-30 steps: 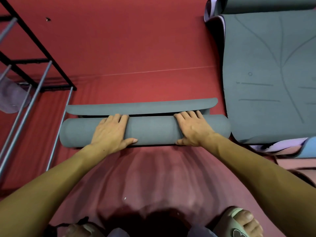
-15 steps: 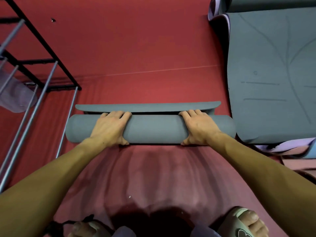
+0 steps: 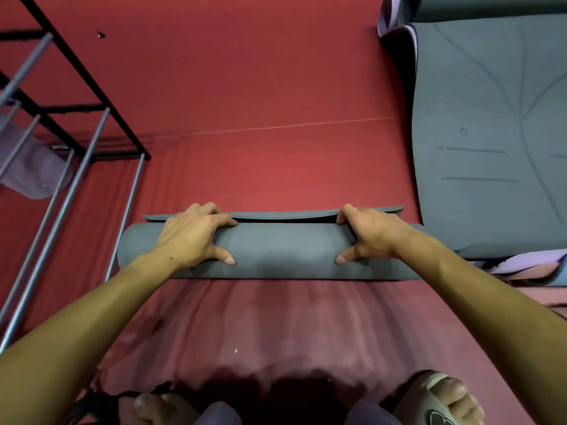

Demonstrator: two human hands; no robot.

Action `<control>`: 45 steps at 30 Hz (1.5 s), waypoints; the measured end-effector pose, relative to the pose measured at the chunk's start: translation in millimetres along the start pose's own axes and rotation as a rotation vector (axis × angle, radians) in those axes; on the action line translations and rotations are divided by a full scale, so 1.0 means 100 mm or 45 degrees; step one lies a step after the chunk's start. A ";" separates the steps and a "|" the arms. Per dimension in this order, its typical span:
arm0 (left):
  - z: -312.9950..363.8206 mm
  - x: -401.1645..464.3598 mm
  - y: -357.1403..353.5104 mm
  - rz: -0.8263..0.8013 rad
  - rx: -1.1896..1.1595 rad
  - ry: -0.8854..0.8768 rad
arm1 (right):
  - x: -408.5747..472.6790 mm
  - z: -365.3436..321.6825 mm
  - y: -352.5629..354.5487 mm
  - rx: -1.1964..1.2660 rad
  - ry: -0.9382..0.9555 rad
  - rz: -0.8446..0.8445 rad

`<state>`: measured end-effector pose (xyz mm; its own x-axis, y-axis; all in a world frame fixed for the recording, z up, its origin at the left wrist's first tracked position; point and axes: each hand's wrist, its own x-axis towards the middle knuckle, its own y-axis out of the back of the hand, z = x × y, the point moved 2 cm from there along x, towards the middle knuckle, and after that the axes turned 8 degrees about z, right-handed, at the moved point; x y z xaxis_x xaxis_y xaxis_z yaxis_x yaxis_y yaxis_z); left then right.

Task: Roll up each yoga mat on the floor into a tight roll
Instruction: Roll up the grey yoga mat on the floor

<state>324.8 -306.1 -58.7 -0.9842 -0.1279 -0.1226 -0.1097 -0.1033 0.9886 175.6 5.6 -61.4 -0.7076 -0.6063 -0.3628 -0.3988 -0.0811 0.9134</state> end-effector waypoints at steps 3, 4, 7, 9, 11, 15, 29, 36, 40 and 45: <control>0.02 0.02 0.03 0.129 -0.056 0.062 | 0.05 0.00 0.04 -0.099 0.047 0.123; 0.02 0.03 0.04 0.161 -0.087 0.113 | 0.07 -0.01 0.05 -0.106 0.055 0.153; 0.02 0.05 0.00 0.216 -0.058 0.176 | 0.12 -0.02 0.06 -0.061 0.055 0.203; 0.02 0.04 -0.07 0.306 0.004 0.193 | 0.15 -0.04 0.07 -0.059 0.038 0.248; 0.04 0.05 -0.13 0.405 0.044 0.250 | 0.19 -0.10 0.03 -0.060 0.050 0.276; 0.15 0.07 -0.24 0.543 0.014 0.367 | 0.30 -0.38 -0.19 -0.016 0.147 0.252; 0.10 -0.45 -0.77 0.345 -1.730 1.234 | 0.60 -0.67 -0.31 -0.020 0.086 0.337; 0.29 0.00 -0.44 0.498 -2.616 1.220 | 0.37 -0.45 -0.07 0.262 0.055 0.459; 0.38 0.12 0.20 0.660 -2.449 0.976 | 0.12 -0.42 0.30 0.417 0.043 0.483; 0.68 0.23 1.37 0.813 -2.150 0.535 | -0.29 -0.80 1.67 0.814 0.320 0.594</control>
<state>277.5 -256.0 80.3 -0.6915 -0.7174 -0.0843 0.7165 -0.6664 -0.2062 176.1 -53.8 116.6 -0.7614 -0.6310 0.1488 -0.4044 0.6417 0.6516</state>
